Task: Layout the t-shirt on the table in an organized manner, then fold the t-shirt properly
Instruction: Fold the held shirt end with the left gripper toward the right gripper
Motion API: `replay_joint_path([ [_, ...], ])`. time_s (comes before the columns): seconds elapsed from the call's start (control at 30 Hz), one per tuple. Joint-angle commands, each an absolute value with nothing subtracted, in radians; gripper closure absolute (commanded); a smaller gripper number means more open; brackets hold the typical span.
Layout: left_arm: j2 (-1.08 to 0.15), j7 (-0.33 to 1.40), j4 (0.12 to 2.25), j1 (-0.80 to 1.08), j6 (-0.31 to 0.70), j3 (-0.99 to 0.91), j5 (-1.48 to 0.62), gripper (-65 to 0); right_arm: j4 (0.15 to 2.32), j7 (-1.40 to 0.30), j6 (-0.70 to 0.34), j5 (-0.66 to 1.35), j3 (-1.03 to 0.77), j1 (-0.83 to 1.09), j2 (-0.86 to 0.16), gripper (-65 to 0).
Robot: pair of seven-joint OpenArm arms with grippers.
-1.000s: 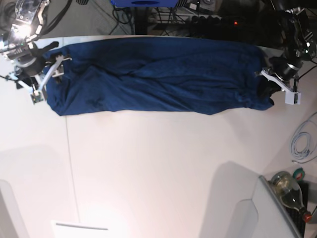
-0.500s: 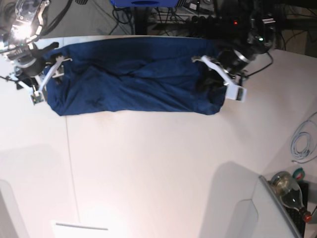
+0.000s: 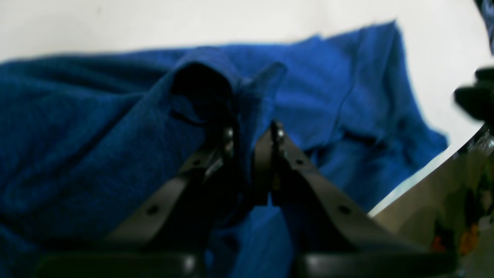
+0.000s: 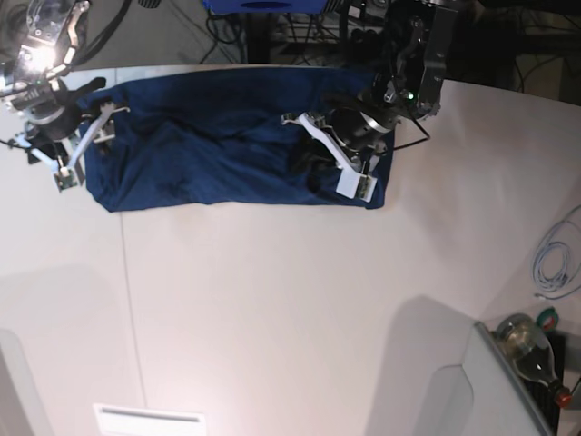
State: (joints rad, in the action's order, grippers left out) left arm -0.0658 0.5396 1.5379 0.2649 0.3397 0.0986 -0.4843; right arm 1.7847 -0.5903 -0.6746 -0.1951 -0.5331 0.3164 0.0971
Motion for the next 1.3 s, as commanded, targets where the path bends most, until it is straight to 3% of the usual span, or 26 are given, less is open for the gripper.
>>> replay_joint_path([
  [0.0, -0.061, 0.522, 1.555, 0.259, 0.351, 0.102, -0.504, 0.0, 1.802, -0.573, -0.677, -0.189, -0.536, 0.312, 0.090, -39.8],
  [0.9, -0.058, 0.522, 1.501, 0.203, 0.351, 0.194, -0.504, 0.0, 1.802, -0.573, -0.677, -0.189, -0.536, 0.314, 0.091, -39.8],
  [1.0, -0.058, 0.522, 1.511, 0.200, 0.351, 0.243, -0.504, -6.3, 1.802, -0.573, -0.677, -0.189, -0.536, 0.314, 0.091, -39.8],
  [1.27, -0.031, 0.522, 1.535, 0.165, 0.351, 0.358, -0.504, -7.1, 1.805, -0.573, -0.677, -0.189, -0.536, 0.312, 0.093, -39.8],
])
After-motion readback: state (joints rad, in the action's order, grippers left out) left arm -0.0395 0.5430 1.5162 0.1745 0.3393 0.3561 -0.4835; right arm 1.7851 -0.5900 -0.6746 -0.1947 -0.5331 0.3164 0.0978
